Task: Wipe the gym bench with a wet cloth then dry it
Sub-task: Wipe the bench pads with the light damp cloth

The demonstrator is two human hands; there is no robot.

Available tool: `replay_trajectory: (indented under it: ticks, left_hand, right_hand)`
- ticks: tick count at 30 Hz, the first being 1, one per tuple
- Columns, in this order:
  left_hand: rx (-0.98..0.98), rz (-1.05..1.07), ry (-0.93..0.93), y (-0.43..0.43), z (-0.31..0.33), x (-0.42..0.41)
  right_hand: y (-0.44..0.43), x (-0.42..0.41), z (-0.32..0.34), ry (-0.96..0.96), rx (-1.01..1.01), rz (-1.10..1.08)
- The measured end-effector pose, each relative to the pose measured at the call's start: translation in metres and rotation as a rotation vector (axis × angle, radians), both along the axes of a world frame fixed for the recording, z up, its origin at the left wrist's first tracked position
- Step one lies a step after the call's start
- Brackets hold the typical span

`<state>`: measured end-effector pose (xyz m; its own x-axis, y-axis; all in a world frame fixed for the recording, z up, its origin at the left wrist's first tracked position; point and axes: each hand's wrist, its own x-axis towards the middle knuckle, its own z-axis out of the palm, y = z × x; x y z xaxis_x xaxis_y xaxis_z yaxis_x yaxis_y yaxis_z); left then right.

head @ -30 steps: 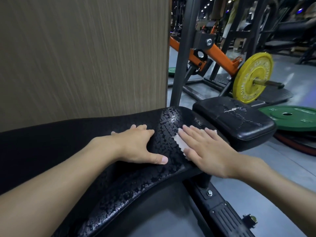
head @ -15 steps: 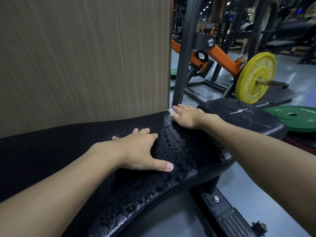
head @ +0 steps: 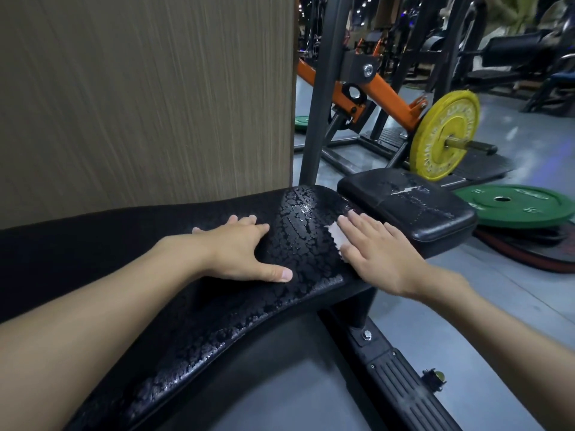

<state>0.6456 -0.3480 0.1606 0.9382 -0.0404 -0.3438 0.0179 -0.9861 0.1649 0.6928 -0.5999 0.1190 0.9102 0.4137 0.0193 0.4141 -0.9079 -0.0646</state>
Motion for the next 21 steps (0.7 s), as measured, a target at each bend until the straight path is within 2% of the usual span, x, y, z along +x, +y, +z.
replay_trajectory:
  ticks: [5,10,15,21]
  left_hand:
    - [-0.012,-0.009,-0.014,-0.001,-0.004,-0.005]
    - [-0.020,-0.009,-0.016,0.000,-0.004,-0.004]
    - [-0.033,-0.015,-0.061,0.003,-0.009,-0.006]
    - [-0.085,-0.021,-0.108,0.009,-0.011,-0.009]
  right_hand:
    - [-0.003,-0.009,0.002,0.004,-0.012,-0.008]
    - [0.033,0.051,0.010,0.087,0.004,-0.030]
    - [0.039,0.051,0.000,-0.070,0.102,-0.074]
    - [0.056,0.094,0.004,0.108,0.018,-0.086]
